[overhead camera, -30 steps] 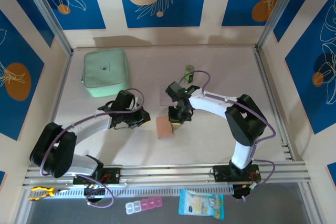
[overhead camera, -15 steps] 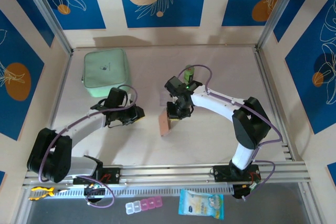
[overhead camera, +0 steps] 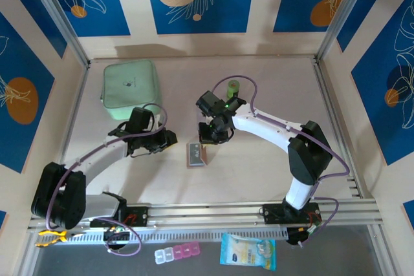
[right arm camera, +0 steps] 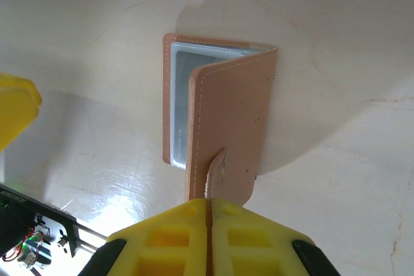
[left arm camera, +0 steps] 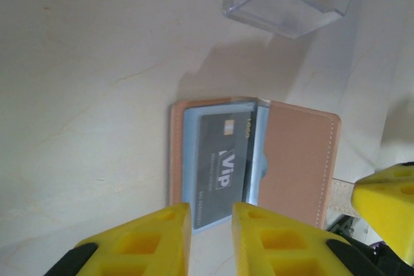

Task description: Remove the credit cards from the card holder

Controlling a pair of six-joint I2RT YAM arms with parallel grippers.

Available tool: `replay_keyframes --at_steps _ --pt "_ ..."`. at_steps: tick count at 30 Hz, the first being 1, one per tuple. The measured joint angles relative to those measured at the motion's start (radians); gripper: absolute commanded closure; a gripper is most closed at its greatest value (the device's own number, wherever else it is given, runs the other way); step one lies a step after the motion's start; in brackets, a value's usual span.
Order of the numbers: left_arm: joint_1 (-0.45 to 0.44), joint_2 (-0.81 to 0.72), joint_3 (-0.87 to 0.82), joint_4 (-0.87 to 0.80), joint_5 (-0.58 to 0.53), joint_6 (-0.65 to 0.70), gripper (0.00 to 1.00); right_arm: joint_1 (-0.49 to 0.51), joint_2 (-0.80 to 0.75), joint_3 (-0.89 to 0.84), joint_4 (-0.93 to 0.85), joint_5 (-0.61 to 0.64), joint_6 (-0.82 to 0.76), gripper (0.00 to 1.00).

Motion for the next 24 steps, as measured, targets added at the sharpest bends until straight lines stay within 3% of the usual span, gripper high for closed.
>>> replay_keyframes --at_steps 12,24 --pt "-0.100 0.135 -0.011 0.089 0.029 -0.042 0.92 -0.012 0.001 0.000 -0.005 -0.002 -0.001 0.93" --pt "-0.177 0.235 -0.011 0.134 0.016 -0.074 0.96 -0.106 -0.040 -0.171 -0.005 0.036 -0.020 0.93"
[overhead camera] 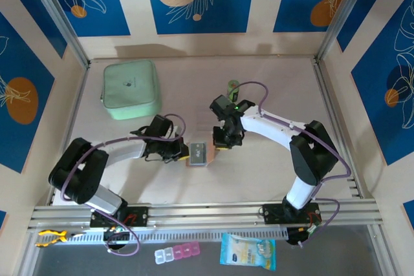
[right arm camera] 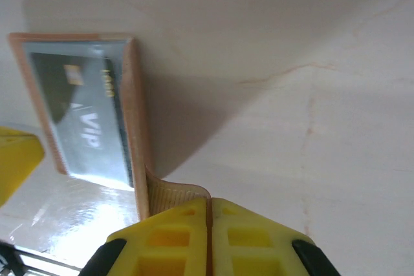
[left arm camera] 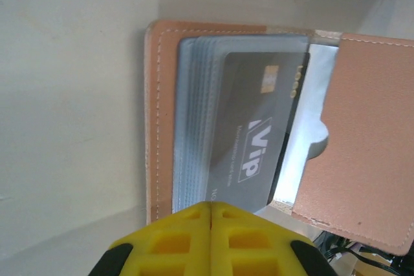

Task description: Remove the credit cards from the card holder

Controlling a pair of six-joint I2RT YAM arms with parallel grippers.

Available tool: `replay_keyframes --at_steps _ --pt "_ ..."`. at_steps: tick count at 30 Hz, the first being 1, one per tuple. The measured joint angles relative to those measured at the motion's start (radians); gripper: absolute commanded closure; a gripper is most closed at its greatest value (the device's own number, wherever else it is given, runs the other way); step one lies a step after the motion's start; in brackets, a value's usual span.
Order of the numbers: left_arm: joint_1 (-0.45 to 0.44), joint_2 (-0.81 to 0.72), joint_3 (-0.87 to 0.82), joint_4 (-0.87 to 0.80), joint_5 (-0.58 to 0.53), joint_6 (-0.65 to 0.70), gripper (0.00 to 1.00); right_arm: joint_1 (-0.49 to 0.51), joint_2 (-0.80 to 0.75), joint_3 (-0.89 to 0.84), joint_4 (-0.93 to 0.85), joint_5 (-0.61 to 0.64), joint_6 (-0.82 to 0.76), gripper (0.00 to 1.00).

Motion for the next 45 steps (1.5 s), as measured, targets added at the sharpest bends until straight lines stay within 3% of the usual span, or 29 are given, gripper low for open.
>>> replay_keyframes --at_steps 19,37,45 --pt "0.002 0.031 0.000 -0.054 -0.058 0.005 0.98 -0.037 0.077 -0.105 0.119 0.010 -0.023 0.94" --pt "0.056 -0.084 0.021 -0.196 -0.089 0.061 0.98 -0.034 0.106 -0.100 0.173 -0.015 -0.034 0.90" --pt "-0.047 -0.062 0.161 -0.209 -0.092 0.053 0.98 -0.033 0.106 -0.100 0.174 -0.021 -0.034 0.90"
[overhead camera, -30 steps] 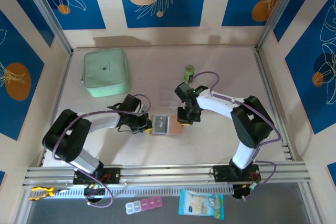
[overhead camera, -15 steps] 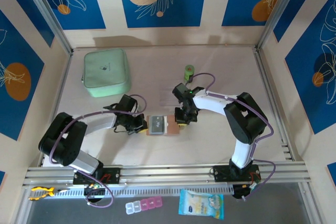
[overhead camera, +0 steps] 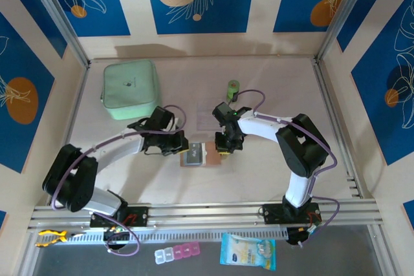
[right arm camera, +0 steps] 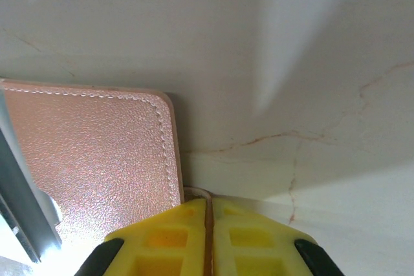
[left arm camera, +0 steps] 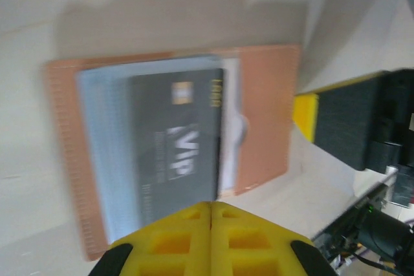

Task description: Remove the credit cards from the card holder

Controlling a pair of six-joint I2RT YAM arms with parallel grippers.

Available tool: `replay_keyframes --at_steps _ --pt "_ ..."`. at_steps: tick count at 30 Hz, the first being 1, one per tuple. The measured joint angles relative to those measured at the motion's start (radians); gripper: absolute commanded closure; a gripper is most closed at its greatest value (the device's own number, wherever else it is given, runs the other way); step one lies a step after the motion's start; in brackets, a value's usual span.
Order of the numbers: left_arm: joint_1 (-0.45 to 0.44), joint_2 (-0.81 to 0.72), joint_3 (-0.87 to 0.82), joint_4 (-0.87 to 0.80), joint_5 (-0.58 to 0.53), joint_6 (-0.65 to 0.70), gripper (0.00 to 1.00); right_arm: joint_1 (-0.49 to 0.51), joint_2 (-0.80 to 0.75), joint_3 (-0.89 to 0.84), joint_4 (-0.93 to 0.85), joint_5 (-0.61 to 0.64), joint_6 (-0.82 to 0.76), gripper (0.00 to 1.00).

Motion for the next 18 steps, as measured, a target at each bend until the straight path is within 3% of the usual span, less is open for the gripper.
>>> replay_keyframes --at_steps 9,18 --pt "-0.145 0.182 0.111 0.032 -0.001 -0.023 1.00 0.001 0.000 0.000 0.006 -0.005 0.000 0.89" --pt "-0.176 0.280 0.165 0.012 -0.034 -0.017 1.00 0.001 -0.011 -0.002 0.005 -0.004 0.000 0.85"
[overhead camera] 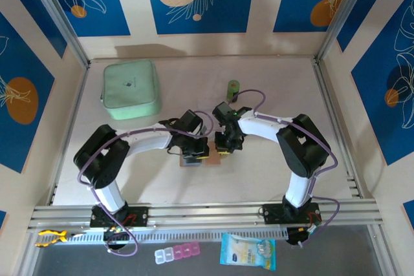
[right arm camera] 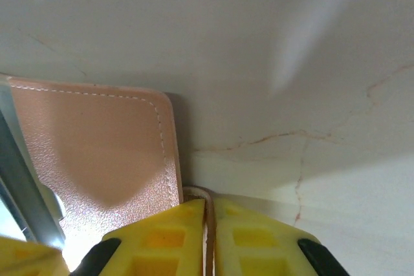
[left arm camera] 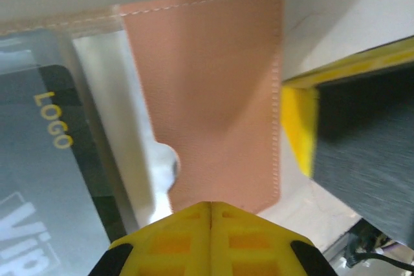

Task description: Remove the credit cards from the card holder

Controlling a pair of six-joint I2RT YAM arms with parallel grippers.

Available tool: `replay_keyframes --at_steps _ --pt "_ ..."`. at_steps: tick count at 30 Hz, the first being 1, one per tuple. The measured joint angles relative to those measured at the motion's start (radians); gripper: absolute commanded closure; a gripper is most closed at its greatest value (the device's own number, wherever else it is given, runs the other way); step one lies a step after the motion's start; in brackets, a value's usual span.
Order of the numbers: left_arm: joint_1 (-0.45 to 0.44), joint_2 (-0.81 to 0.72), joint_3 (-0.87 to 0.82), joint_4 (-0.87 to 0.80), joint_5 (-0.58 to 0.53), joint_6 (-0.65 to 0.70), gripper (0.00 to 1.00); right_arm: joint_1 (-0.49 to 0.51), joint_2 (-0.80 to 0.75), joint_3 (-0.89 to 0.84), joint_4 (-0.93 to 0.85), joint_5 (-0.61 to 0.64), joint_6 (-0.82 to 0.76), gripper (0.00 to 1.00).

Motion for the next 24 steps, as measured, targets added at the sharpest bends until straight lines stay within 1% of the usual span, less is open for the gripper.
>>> replay_keyframes --at_steps 4,8,14,17,20,24 --pt "0.000 0.030 0.011 -0.021 -0.020 0.011 1.00 0.000 -0.035 -0.003 -0.010 0.002 0.000 0.79" --pt "0.000 0.036 0.011 -0.025 -0.024 0.018 1.00 0.000 -0.081 -0.003 -0.032 0.013 0.000 0.78" --pt "0.000 0.038 0.011 -0.025 -0.024 0.022 1.00 -0.002 -0.159 -0.003 -0.096 0.038 0.000 0.78" --pt "0.000 0.038 0.011 -0.025 -0.024 0.022 1.00 0.001 -0.189 0.010 -0.115 0.032 0.004 0.80" --pt "0.000 0.038 0.011 -0.024 -0.024 0.021 1.00 0.014 -0.199 0.026 -0.098 -0.007 0.019 0.84" --pt "0.000 0.038 0.011 -0.024 -0.024 0.021 1.00 0.039 -0.190 0.026 -0.044 -0.076 0.058 0.85"
